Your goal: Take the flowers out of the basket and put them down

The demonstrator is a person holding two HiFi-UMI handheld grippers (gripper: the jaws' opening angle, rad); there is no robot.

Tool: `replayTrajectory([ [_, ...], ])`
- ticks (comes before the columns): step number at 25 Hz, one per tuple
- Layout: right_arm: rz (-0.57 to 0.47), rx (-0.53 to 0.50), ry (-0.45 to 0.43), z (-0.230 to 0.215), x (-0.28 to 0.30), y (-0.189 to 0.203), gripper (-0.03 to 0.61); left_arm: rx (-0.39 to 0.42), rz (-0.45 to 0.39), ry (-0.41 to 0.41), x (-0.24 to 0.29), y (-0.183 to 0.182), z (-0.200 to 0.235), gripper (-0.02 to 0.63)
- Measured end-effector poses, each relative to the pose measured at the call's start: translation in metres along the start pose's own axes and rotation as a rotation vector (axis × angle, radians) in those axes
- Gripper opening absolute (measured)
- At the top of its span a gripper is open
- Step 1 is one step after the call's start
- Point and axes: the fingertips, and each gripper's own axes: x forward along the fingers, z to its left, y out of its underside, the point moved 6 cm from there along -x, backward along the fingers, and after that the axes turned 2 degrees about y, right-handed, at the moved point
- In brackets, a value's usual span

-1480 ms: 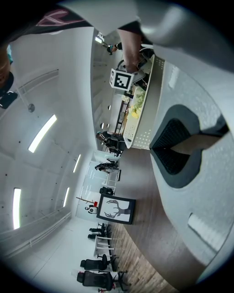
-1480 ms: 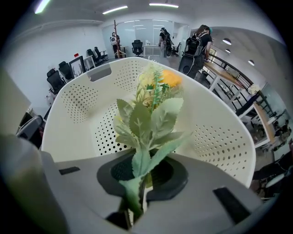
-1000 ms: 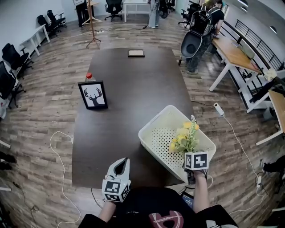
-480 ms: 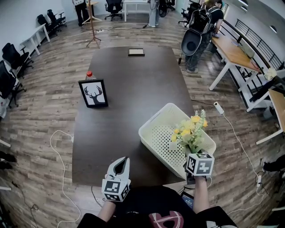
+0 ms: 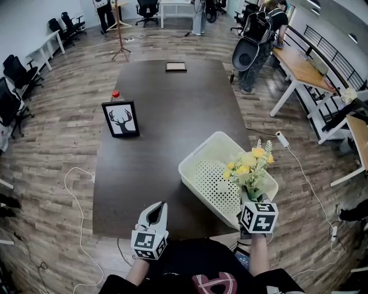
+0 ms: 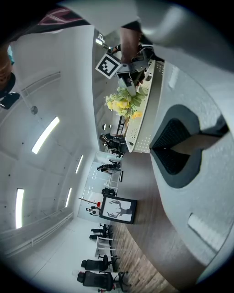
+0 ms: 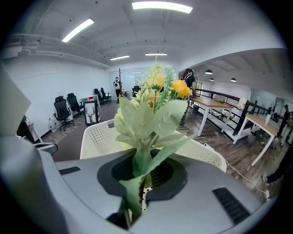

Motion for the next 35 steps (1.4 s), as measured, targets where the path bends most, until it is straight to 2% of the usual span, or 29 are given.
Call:
replayTrajectory([
  [10,-0.128,-0.027,-0.032,0.012,-0.023,-0.015,0.051,-0.026,0.002,-0.021,-0.006,0.003,0.000,0.007],
  [20,-0.179,-0.052,-0.071,0.031,-0.034,-0.022,0.051,-0.028,-0.018,-0.032,-0.017,-0.001,-0.003,0.006],
  [29,-0.243,-0.015,-0.164,0.051,-0.046,-0.034,0.051,-0.012,-0.026,-0.048,-0.026,-0.001,-0.001,0.008],
  [35,-0.273,-0.030,-0.218,0.072,-0.049,-0.040,0.051,-0.017,-0.044,-0.062,-0.035,-0.004,0.000,0.008],
])
